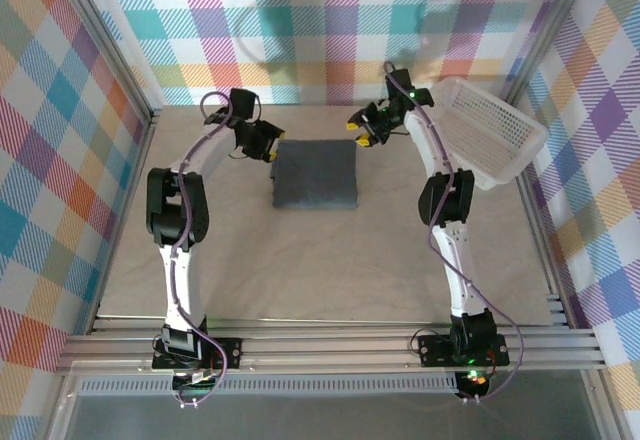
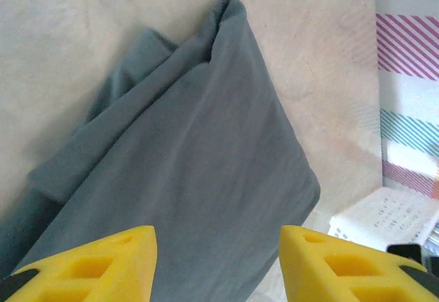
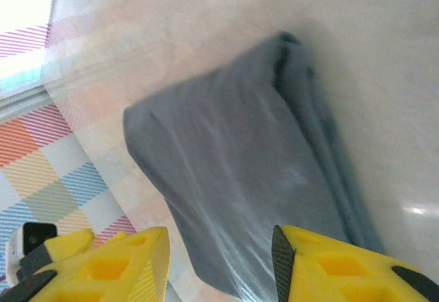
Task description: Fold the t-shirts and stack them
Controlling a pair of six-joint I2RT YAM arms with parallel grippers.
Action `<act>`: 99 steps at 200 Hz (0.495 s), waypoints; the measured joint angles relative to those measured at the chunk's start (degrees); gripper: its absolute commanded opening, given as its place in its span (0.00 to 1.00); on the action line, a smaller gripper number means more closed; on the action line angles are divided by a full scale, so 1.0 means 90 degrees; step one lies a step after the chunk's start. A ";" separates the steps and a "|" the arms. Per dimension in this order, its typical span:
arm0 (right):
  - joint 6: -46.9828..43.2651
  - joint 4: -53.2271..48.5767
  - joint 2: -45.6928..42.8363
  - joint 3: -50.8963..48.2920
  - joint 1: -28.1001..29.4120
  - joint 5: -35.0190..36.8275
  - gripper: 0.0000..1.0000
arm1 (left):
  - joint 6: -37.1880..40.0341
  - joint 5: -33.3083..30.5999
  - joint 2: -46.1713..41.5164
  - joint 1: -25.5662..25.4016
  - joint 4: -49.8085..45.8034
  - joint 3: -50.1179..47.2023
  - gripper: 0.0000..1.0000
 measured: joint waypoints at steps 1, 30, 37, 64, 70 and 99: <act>-0.0012 0.0027 -0.0046 -0.0090 -0.0005 0.0000 0.45 | 0.0002 -0.0015 -0.0066 -0.0005 0.0019 -0.0092 0.50; -0.0379 0.1328 -0.2234 -0.3558 0.0017 -0.0007 0.46 | -0.0372 -0.0406 -0.2152 -0.0389 0.0527 -0.2472 0.52; -0.0442 0.1761 -0.2849 -0.4374 0.0039 -0.0002 0.46 | -0.0537 -0.0556 -0.2662 -0.0646 0.0738 -0.2977 0.53; -0.0542 0.3597 -0.5564 -0.7407 0.0102 -0.0007 0.48 | -0.1518 -0.1251 -0.3968 -0.2188 0.2108 -0.4622 0.64; -0.0527 0.3951 -0.6135 -0.7963 0.0114 -0.0012 0.48 | -0.1758 -0.1404 -0.4019 -0.2501 0.2412 -0.4867 0.65; -0.0335 0.5246 -0.8041 -0.9969 0.0119 -0.0146 0.48 | -0.2858 -0.2174 -0.3308 -0.3133 0.3708 -0.5491 0.66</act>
